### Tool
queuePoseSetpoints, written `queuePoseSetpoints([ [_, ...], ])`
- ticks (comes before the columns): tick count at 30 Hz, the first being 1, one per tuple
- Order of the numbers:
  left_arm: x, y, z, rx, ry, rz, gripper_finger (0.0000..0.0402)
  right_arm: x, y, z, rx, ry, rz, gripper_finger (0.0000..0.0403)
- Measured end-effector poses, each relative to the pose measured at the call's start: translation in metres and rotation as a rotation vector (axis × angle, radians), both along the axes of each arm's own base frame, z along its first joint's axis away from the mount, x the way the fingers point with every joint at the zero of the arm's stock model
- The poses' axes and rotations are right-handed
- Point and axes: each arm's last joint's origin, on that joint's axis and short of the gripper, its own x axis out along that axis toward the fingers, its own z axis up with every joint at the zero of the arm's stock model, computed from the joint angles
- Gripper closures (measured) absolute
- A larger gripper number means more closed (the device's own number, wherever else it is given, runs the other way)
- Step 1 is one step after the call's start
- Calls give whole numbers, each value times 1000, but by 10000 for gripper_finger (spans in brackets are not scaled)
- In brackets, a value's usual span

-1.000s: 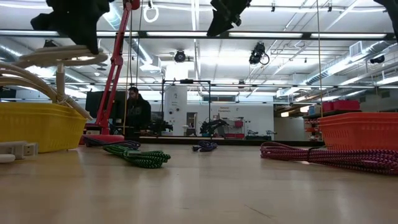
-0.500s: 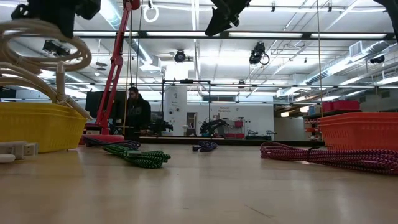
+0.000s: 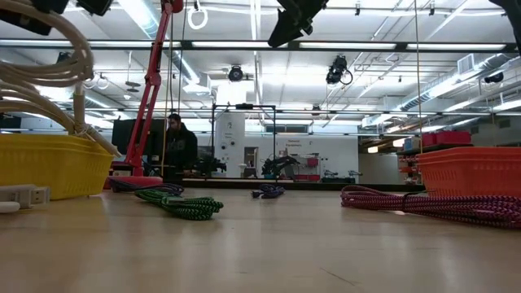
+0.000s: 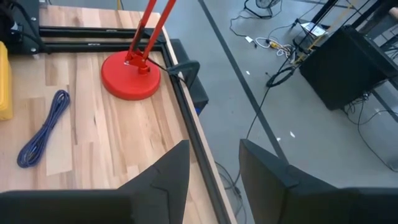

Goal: Pick & Place USB Port
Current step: Put the light brown HDMI cable into the yellow bin

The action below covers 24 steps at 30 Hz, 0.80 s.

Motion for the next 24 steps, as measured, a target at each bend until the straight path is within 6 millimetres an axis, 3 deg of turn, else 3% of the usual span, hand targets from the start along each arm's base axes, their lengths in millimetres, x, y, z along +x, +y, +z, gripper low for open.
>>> queuePoseSetpoints([
  [20,20,16,-11,-47,14,-139,365,1,1,0,31,-20,37,262],
  [24,30,14,-32,-168,-43,-179,365,1,1,0,31,-18,37,262],
])
